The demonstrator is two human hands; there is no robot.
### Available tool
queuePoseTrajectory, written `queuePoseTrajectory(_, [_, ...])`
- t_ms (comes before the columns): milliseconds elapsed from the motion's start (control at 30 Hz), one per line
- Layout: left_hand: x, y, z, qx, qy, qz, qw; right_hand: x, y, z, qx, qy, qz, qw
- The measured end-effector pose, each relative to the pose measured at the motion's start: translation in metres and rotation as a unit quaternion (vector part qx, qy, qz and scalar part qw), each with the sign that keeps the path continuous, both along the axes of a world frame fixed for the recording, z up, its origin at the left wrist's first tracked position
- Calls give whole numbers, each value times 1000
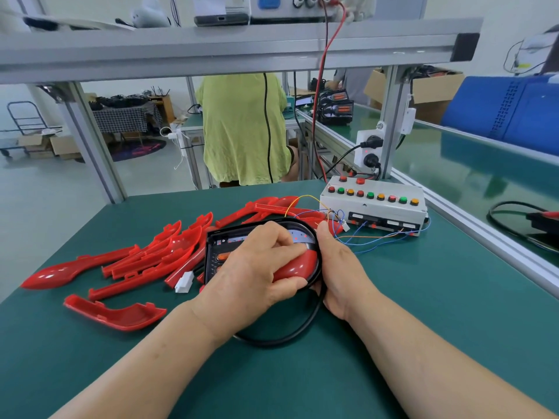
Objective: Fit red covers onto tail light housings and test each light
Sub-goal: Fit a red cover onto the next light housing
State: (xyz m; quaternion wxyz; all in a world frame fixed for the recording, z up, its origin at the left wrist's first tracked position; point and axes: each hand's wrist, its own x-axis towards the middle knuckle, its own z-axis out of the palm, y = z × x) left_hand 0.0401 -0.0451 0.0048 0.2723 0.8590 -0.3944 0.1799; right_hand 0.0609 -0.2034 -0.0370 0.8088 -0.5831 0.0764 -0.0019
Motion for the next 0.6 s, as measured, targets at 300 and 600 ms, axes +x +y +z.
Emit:
queuePoseTrajectory(300, [0, -4, -2, 3, 8, -17, 1000, 1, 0, -1, -15, 4, -3, 1000])
queuePoseTrajectory(600, [-1, -2, -3, -2, -5, 4, 1000, 0, 1, 4, -12, 12, -7, 1000])
